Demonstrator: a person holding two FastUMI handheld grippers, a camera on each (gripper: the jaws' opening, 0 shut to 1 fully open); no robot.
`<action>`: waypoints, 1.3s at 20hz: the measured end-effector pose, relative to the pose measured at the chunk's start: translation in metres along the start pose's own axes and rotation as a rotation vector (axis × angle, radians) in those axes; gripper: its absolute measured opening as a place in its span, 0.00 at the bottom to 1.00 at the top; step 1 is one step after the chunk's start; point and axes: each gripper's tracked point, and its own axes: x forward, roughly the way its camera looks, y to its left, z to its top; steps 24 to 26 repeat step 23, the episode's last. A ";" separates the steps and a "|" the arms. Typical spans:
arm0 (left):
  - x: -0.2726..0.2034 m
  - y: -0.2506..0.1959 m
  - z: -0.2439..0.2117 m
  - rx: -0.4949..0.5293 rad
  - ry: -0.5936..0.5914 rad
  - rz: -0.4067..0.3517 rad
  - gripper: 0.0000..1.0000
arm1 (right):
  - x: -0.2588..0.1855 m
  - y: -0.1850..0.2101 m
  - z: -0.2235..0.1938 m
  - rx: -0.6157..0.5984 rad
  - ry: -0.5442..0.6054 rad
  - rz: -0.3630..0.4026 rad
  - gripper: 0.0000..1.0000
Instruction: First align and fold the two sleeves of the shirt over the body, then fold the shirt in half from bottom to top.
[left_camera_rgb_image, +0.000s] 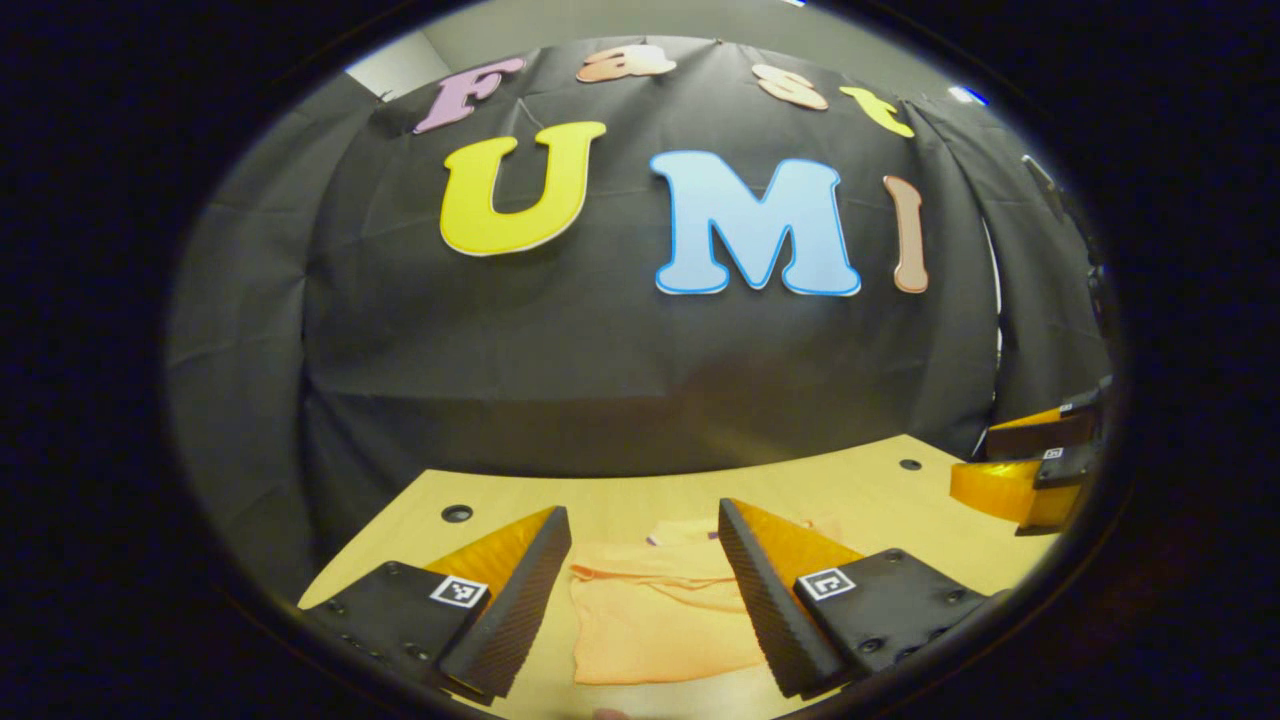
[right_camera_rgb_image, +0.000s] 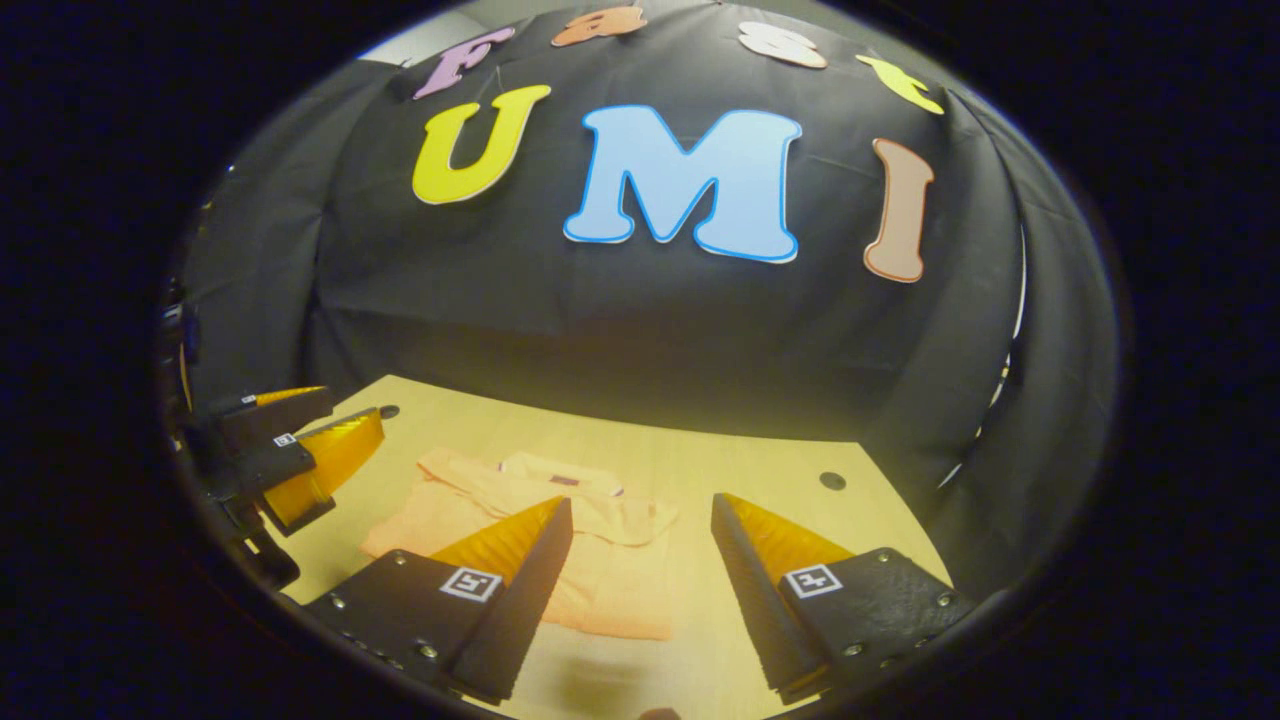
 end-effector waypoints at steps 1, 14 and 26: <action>-0.009 -0.005 0.006 0.004 -0.018 0.004 0.99 | -0.008 -0.003 0.004 0.001 -0.017 0.002 0.86; -0.117 -0.045 0.029 -0.033 -0.112 0.104 0.97 | -0.096 -0.022 0.014 0.005 -0.152 0.094 0.86; -0.162 -0.057 0.037 -0.066 -0.113 0.132 0.97 | -0.141 -0.029 0.022 0.003 -0.210 0.084 0.88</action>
